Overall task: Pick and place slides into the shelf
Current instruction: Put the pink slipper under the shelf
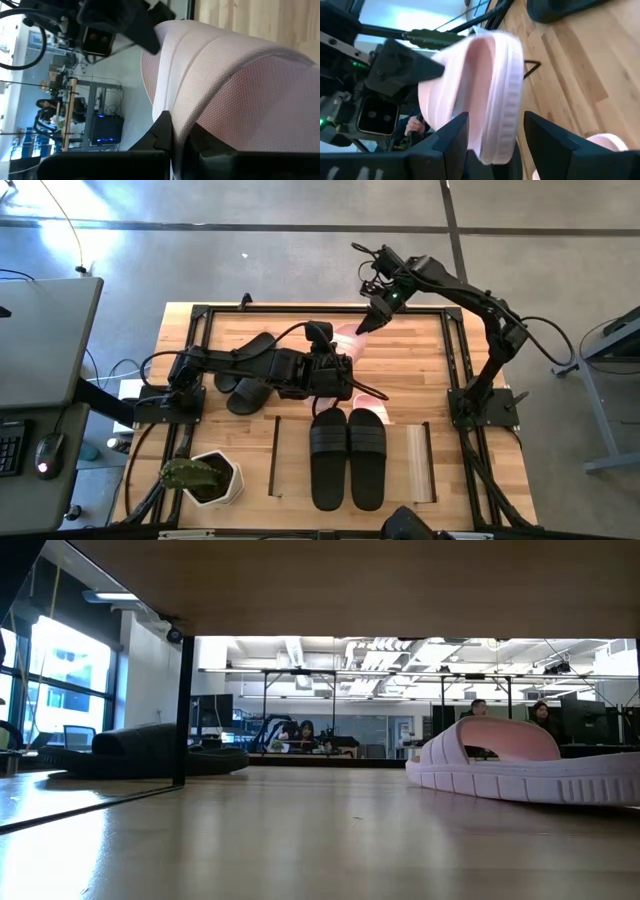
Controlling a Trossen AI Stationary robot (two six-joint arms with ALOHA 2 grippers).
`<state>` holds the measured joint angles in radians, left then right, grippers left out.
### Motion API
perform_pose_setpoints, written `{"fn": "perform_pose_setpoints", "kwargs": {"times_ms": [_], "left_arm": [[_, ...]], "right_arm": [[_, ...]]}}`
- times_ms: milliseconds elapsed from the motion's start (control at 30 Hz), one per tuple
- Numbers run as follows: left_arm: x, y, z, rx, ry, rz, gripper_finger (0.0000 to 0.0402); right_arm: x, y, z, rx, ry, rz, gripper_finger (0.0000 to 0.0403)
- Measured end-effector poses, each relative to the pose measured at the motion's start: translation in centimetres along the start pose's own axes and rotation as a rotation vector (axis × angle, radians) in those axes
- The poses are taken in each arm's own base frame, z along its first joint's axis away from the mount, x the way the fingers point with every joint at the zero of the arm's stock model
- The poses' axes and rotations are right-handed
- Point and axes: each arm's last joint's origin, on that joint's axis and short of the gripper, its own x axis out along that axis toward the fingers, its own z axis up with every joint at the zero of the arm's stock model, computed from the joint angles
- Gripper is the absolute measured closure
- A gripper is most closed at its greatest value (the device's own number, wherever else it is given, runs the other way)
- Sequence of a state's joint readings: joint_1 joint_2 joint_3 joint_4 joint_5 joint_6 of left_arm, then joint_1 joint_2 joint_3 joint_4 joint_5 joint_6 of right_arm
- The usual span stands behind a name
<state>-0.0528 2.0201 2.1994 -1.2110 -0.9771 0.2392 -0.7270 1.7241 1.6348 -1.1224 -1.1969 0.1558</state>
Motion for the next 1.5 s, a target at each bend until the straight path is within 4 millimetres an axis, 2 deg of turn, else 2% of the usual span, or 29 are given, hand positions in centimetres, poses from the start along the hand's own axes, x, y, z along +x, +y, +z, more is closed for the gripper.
{"fn": "perform_pose_setpoints", "kwargs": {"times_ms": [167,267,533,600,733,900,1200,1367,1500], "left_arm": [[0.0,0.0,0.1,-0.007,-0.007,-0.008,0.0401],[0.0,0.0,0.1,-0.007,-0.010,-0.015,0.0401],[0.0,-0.1,0.3,-0.003,-0.026,-0.040,0.0401],[0.0,-0.2,0.3,-0.005,-0.035,-0.069,0.0400],[0.1,-0.2,0.3,-0.003,-0.039,-0.097,0.0384],[0.0,-0.3,0.4,0.000,-0.051,-0.127,0.0351],[-1.6,1.9,-0.5,-0.067,-0.086,-0.126,0.0279],[-2.6,3.3,-1.3,-0.096,-0.095,-0.119,0.0246],[-3.3,4.2,-1.9,-0.111,-0.100,-0.116,0.0232]], "right_arm": [[-0.7,-0.3,0.1,0.008,-0.022,-0.008,0.0223],[-0.6,-0.3,0.1,-0.012,-0.021,-0.023,0.0241],[0.5,0.1,0.1,-0.047,0.001,-0.036,0.0372],[0.5,0.1,0.2,-0.059,-0.004,-0.050,0.0390],[0.4,-0.1,0.3,-0.067,-0.019,-0.086,0.0384],[-0.7,-0.4,0.6,-0.071,-0.054,-0.095,0.0397],[-3.6,-1.6,0.9,-0.051,-0.143,-0.148,0.0400],[-6.3,-1.6,0.7,-0.065,-0.189,-0.257,0.0401],[-7.9,-2.0,0.9,-0.041,-0.108,-0.429,0.0402]]}}
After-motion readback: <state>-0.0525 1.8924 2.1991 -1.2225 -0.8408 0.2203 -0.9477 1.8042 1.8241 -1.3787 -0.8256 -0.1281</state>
